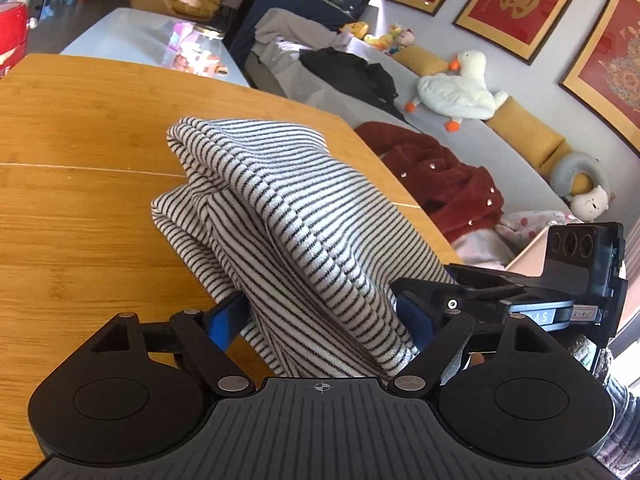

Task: Fold clothes

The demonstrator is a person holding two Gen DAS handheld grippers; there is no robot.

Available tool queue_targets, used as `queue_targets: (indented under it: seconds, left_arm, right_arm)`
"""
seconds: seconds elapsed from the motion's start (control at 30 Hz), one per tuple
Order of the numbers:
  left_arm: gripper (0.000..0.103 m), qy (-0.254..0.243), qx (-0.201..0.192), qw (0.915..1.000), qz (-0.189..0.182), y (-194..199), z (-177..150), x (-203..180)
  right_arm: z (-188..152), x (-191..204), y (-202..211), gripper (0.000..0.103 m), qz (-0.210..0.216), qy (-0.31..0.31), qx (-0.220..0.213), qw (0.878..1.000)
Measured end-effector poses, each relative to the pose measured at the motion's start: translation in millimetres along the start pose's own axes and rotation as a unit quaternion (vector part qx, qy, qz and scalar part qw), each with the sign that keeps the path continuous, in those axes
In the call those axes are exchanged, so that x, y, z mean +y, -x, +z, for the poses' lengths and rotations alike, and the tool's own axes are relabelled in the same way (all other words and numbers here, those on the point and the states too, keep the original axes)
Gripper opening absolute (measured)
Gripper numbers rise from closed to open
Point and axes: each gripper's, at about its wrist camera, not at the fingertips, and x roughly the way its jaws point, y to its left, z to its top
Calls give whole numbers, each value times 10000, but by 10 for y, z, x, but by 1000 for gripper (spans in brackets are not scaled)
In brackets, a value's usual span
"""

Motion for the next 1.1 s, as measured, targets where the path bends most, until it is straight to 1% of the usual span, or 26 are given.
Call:
queue_targets:
  seconds: [0.07, 0.17, 0.2, 0.33, 0.53, 0.7, 0.73, 0.77, 0.83, 0.93, 1.03, 1.1]
  left_arm:
    - [86, -61, 52, 9998, 183, -38, 58, -37]
    - [90, -70, 106, 9991, 401, -84, 141, -52]
    - [90, 16, 108, 9990, 440, -100, 169, -24]
    - [92, 418, 1, 9976, 561, -165, 270, 124]
    - [90, 783, -226, 9923, 932, -235, 465, 280]
    - [90, 923, -251, 9880, 1216, -228, 587, 368]
    - [90, 882, -247, 9876, 1275, -209, 606, 354]
    - [89, 737, -317, 9876, 1353, -170, 626, 304]
    - [88, 449, -465, 9865, 1503, -89, 668, 203]
    - [89, 139, -926, 9832, 1569, 119, 786, 34]
    - [90, -101, -1351, 9811, 1379, 283, 938, -101]
    - [92, -289, -1456, 9819, 1172, 292, 1050, -157]
  right_arm:
    - [14, 61, -32, 90, -38, 123, -70, 9999]
    - [46, 116, -79, 87, -111, 286, -178, 9994]
    - [70, 105, -101, 84, -80, 291, -206, 9993]
    - [188, 49, -246, 83, -29, 216, -289, 9993]
    - [378, 26, -543, 82, -200, 41, -419, 9989]
    - [492, 9, -764, 82, -139, -137, -351, 9992]
    - [499, 9, -783, 82, -117, -149, -338, 9993]
    - [498, 10, -786, 82, -109, -149, -343, 9992]
    - [493, -4, -781, 82, -88, -176, -363, 9991]
    - [496, -18, -797, 82, -62, -232, -342, 9991]
    - [496, -6, -814, 83, -48, -252, -322, 9992]
    - [497, -12, -820, 83, -40, -270, -313, 9991]
